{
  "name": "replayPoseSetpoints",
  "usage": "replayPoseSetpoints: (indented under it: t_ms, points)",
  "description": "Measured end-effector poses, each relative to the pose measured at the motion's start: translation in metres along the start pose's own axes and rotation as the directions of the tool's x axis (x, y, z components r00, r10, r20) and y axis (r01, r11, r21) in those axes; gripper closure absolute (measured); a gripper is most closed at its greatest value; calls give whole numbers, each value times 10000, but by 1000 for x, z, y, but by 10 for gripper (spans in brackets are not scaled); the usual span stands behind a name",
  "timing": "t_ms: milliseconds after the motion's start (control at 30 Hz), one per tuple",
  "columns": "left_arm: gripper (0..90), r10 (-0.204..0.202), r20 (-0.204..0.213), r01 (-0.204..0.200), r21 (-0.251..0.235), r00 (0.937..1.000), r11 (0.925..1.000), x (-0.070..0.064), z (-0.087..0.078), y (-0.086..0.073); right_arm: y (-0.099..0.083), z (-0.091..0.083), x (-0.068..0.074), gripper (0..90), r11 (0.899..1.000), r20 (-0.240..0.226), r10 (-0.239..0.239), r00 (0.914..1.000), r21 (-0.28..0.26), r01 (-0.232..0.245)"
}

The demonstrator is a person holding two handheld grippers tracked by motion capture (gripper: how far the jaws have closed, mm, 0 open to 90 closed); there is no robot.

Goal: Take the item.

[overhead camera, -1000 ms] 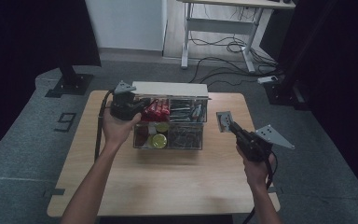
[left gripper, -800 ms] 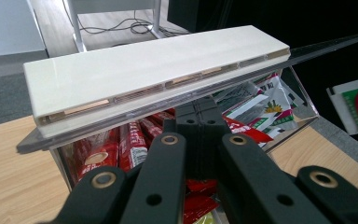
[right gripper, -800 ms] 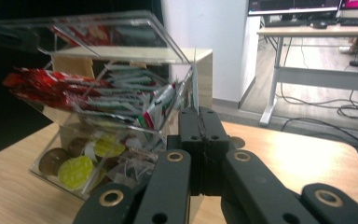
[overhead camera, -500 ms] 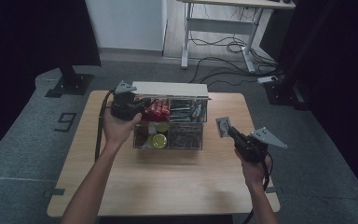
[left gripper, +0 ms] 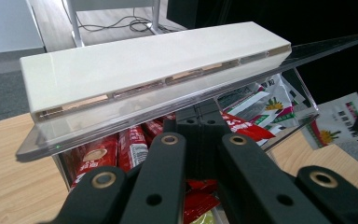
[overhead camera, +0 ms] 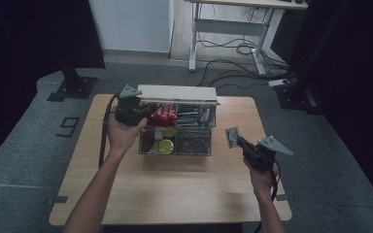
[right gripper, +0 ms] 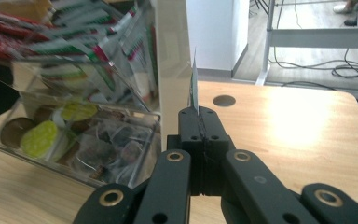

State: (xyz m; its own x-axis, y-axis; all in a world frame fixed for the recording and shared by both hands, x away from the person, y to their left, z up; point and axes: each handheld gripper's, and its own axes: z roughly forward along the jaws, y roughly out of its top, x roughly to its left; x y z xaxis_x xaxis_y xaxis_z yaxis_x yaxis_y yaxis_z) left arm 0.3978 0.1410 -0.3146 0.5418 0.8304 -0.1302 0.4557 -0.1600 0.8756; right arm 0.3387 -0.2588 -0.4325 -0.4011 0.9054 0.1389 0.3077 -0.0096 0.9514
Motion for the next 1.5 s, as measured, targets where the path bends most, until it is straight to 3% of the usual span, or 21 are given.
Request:
replayPoseSetpoints:
  t_ms: [633, 1067, 1500]
  points:
    - [900, -4, -15, 4, -6, 10000, 10000, 0, 0, 0, -39, 19, -21, 893, 9936, 453, 594, 9972, 938, -634]
    - [900, 7, -36, -7, 35, 10000, 10000, -1, 0, -1, -65, 31, -33, 892, 9813, 798, 877, 9929, 1644, -999]
    - [900, 23, -55, -23, 67, 10000, 10000, -2, 1, -2, -81, 32, -56, 887, 9746, 1437, 1149, 9829, 1751, -1395]
